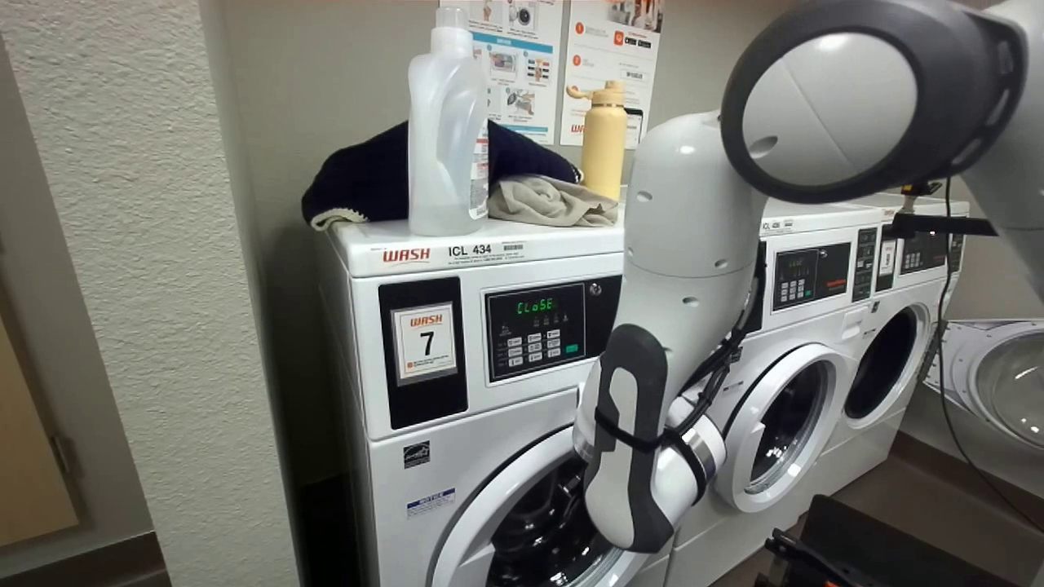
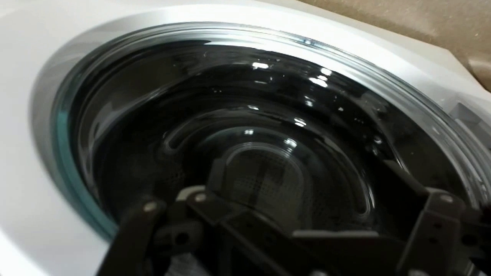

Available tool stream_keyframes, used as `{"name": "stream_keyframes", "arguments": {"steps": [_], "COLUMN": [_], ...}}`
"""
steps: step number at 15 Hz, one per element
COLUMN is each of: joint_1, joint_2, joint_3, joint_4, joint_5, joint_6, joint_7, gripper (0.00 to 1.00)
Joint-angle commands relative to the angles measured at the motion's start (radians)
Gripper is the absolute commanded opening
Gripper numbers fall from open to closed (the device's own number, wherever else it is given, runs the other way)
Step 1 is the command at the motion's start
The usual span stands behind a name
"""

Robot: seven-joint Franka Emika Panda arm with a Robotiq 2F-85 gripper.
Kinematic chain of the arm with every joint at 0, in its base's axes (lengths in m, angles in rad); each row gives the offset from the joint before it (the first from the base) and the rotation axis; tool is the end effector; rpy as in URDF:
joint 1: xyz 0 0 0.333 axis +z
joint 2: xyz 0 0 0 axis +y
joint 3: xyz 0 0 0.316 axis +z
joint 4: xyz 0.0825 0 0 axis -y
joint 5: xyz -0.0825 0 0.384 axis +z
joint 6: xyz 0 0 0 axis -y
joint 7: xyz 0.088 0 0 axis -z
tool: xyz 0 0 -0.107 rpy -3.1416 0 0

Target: Close the left washing machine door

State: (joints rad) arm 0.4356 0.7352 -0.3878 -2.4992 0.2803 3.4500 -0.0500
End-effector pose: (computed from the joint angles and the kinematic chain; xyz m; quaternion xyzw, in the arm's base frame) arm 0.4451 -0.0398 0.0705 0.9780 -0.0269 0.1486 0.1440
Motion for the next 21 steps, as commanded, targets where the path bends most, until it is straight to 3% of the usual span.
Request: {"name": "stream_keyframes", "arguments": {"steps": [1, 5, 10, 13, 15, 16, 18, 21], "joint_1": [-0.011, -0.193, -0.564, -0.748, -0.87, -0.892, -0.894, -0.805], "joint_2": [-0.055, -0.183, -0.277, -0.25, -0.298, -0.33, -0.4, -0.557], "joint_3": [0.039, 0.235, 0.63, 0.882, 1.032, 1.079, 1.107, 1.06], "joint_4": [-0.009, -0.019, 0.0, 0.043, 0.029, 0.032, 0.029, 0.028], "joint_5": [-0.007, -0.154, -0.343, -0.244, -0.157, -0.102, -0.015, 0.081], "joint_6": [0.003, -0.102, -0.32, -0.456, -0.572, -0.636, -0.731, -0.875], "joint_7": [0.011, 0.002, 0.052, -0.057, -0.138, -0.168, -0.207, -0.197], "gripper": [1.0, 1.0, 1.0, 1.0, 1.0, 1.0, 1.0, 1.0]}}
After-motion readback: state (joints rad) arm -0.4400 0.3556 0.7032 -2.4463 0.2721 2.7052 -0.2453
